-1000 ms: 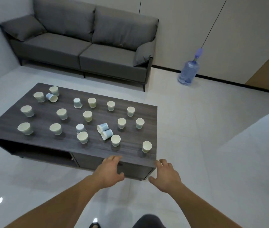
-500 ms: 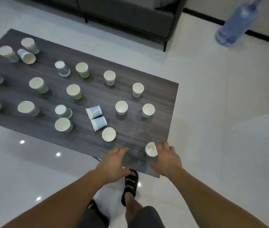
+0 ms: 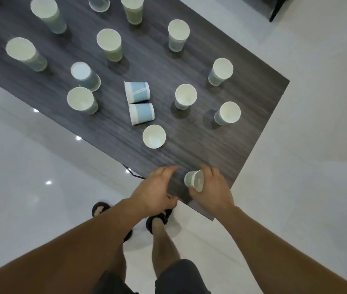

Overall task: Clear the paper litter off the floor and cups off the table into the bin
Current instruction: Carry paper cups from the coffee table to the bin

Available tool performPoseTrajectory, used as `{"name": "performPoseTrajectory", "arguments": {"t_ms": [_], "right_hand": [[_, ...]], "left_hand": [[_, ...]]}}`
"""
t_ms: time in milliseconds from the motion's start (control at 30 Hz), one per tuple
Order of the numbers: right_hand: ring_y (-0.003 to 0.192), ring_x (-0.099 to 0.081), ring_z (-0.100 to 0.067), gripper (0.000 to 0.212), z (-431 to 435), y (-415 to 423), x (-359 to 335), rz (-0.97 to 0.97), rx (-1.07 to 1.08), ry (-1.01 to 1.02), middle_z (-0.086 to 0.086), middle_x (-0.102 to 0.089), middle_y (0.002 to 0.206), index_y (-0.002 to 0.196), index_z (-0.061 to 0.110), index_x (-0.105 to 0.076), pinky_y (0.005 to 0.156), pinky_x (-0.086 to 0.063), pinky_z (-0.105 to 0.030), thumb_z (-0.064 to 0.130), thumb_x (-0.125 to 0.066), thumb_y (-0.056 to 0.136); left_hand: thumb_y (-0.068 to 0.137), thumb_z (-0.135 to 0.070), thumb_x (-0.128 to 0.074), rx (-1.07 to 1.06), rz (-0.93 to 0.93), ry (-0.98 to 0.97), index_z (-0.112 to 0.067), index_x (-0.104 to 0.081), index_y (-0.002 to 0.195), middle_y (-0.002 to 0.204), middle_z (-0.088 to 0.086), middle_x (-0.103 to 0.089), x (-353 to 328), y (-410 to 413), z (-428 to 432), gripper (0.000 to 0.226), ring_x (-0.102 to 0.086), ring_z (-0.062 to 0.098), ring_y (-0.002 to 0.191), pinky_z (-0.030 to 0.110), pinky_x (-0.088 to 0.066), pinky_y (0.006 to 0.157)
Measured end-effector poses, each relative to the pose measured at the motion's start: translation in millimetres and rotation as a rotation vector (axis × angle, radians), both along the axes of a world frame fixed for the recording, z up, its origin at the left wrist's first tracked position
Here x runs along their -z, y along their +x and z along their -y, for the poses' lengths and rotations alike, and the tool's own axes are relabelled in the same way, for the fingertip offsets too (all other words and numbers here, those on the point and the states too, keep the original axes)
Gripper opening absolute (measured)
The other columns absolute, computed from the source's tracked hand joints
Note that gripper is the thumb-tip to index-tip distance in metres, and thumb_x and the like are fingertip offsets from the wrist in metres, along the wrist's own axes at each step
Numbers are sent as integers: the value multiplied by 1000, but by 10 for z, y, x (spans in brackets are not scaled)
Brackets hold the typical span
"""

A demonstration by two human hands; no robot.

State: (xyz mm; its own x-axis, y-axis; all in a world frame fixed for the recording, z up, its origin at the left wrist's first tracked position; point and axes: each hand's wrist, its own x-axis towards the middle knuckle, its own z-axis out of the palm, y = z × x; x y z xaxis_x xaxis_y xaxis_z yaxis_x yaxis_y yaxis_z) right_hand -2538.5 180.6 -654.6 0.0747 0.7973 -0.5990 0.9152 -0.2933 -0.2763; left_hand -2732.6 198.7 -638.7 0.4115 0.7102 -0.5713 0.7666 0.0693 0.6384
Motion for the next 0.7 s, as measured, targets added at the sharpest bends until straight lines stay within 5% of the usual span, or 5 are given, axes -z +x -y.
{"name": "performPoseTrajectory", "arguments": {"t_ms": [133, 300, 500, 600, 700], "right_hand": [[126, -44, -12, 81, -158, -470, -279, -321, -28, 12, 8, -40, 143, 149, 33, -27, 98, -39, -27, 48, -65, 79], [135, -39, -11, 84, -420, -944, -431, -412, -270, -43, 9, -37, 150, 149, 33, -26, 109, -36, -33, 63, -58, 78], [132, -32, -28, 82, -999, -1234, -198, -72, -257, 336, -5, -30, 150, 146, 19, -31, 103, -38, -43, 60, -62, 81], [135, -26, -34, 91, -1187, -1299, 49, 109, -302, 206, -6, -19, 154, 147, 24, -21, 102, -40, -51, 55, -70, 77], [126, -38, -35, 75, -1132, -1378, 168, 121, -357, 91, -8, -32, 146, 143, 23, -32, 92, -44, -47, 41, -69, 81]], "left_hand": [[67, -39, -73, -116, 104, 23, -30, -32, 143, 137, -8, -47, -85, -247, 26, 87, -46, 12, 122, 30, -44, 97], [60, -37, -69, -308, 160, 47, -39, -49, 117, 102, -21, -58, -142, -736, 63, 60, -57, 3, 94, 24, -49, 76], [65, -31, -76, -562, 25, 39, -32, -38, 132, 117, -9, -53, -68, -1358, 326, 77, -55, 12, 103, 22, -45, 82], [66, -29, -76, -635, 26, -15, -39, -11, 146, 125, -10, -41, -58, -1593, 494, 104, -49, 15, 108, 28, -44, 91], [68, -30, -75, -684, 13, -2, -48, -3, 145, 125, -9, -38, -85, -1710, 620, 107, -49, 16, 107, 28, -42, 90]]}}
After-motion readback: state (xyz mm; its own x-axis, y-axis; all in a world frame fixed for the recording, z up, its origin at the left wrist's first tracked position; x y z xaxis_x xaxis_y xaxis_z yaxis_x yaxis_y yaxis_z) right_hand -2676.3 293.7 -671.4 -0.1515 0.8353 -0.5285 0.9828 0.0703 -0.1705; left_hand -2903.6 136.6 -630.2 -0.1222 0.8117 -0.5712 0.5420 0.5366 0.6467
